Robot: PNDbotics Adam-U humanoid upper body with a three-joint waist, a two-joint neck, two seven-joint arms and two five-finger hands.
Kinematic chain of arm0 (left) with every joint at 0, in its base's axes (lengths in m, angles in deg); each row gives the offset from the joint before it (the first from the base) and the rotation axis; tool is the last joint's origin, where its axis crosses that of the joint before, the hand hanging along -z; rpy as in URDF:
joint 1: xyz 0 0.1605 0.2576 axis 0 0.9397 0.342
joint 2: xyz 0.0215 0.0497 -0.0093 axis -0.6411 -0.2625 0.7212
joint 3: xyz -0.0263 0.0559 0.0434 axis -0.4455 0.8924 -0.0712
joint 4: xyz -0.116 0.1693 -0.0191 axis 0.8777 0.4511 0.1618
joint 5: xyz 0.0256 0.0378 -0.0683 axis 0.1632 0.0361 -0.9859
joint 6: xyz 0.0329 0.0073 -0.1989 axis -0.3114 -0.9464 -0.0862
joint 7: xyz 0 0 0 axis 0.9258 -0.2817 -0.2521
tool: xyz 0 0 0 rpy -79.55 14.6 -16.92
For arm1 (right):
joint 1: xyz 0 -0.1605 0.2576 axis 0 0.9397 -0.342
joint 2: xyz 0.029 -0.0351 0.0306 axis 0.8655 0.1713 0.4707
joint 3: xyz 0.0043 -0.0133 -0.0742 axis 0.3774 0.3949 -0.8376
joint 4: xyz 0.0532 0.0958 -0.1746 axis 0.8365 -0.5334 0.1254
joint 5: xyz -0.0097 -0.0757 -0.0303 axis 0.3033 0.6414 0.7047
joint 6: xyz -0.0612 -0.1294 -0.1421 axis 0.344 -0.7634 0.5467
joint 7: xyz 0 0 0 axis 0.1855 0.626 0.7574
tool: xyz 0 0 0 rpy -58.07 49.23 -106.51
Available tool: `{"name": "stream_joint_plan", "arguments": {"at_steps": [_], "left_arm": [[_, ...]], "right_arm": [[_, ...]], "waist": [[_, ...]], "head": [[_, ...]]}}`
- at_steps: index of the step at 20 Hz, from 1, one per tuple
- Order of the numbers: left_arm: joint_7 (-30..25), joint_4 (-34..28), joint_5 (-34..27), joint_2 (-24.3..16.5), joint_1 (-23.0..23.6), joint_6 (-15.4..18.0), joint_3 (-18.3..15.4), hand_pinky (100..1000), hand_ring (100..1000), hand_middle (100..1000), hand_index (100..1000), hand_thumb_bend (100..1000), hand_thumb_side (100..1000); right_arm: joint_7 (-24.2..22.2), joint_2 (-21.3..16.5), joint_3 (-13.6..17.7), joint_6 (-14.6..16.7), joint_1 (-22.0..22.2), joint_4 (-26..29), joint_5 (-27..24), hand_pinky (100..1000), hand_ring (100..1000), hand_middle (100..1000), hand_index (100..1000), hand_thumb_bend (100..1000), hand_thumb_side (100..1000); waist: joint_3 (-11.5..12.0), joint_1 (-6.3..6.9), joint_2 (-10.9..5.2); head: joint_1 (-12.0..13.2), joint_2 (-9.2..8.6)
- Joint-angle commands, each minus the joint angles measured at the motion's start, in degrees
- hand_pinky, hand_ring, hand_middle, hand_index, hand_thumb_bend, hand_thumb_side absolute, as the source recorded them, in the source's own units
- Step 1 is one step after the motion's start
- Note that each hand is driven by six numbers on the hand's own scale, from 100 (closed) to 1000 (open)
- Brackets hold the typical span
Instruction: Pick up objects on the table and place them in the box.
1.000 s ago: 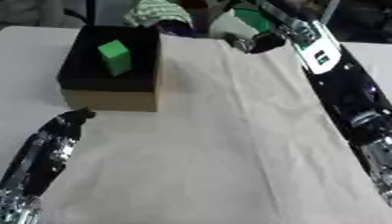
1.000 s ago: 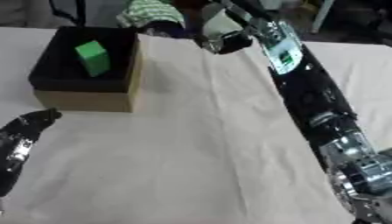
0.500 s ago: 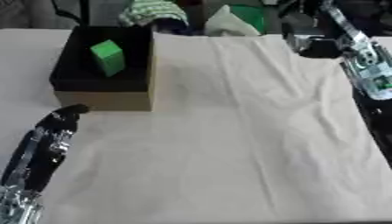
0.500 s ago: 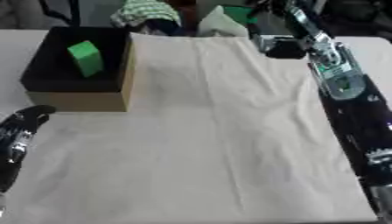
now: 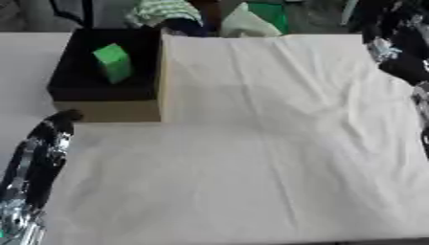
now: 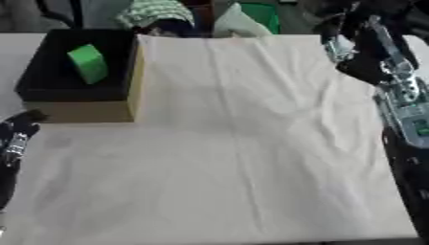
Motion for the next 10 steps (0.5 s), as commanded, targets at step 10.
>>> {"name": "stream_joint_plan", "arguments": {"at_steps": [10], "left_arm": [[1.84, -1.47, -0.70, -0.22, 0.42, 0.69, -1.29, 1000, 949, 720, 809, 100, 682]], "right_arm": [[-1.25, 4.73, 4.25, -3.38, 7.54, 6.74, -3.81, 794, 651, 697, 873, 100, 548]], "waist": [[-1.19, 0.61, -0.14]], "head": [[0.77, 0.39]]}}
